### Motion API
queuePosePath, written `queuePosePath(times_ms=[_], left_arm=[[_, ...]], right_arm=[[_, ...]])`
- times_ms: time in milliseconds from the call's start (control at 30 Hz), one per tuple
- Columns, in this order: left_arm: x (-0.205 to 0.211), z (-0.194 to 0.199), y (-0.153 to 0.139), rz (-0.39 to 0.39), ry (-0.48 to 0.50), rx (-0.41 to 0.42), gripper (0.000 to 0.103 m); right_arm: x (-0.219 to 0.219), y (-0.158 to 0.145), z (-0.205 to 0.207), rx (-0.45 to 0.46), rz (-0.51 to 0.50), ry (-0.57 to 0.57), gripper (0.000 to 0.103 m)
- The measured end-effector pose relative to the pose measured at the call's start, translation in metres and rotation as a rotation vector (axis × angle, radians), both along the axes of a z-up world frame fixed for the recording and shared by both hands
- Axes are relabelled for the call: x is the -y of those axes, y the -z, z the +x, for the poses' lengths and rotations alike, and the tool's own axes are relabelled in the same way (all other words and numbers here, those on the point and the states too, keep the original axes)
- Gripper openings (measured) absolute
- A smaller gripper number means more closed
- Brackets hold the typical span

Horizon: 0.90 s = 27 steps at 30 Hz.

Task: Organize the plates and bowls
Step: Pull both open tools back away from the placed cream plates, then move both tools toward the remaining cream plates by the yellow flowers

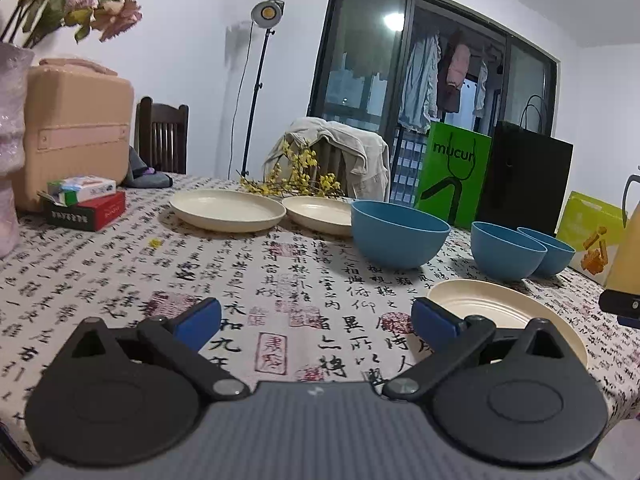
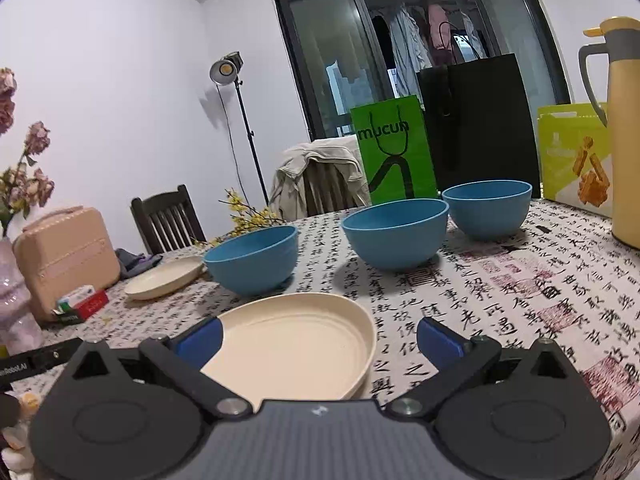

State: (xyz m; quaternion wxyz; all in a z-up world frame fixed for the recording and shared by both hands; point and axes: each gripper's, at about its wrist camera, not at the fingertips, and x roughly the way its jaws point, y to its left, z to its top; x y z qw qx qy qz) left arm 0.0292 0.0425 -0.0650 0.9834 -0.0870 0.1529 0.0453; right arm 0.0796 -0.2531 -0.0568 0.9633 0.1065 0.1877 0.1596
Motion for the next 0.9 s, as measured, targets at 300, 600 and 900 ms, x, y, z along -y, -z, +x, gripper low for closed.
queuePosePath(times_ms=[300,600,900], left_arm=[[-0.004,-0.014,0.0,-0.039,0.038,-0.026,0.103],[0.008,-0.004,0.004,-0.114,0.033,-0.094,0.103],[0.033,0.034,-0.001,-0.086,-0.02,-0.196,0.103]], right_arm=[[-0.026,0.005,-0.015,-0.028,0.039,-0.039,0.103],[-0.053,-0.003,-0.008,-0.025,0.003,-0.075,0.103],[-0.049,0.004,0.038,-0.109,0.044,-0.091,0.103]])
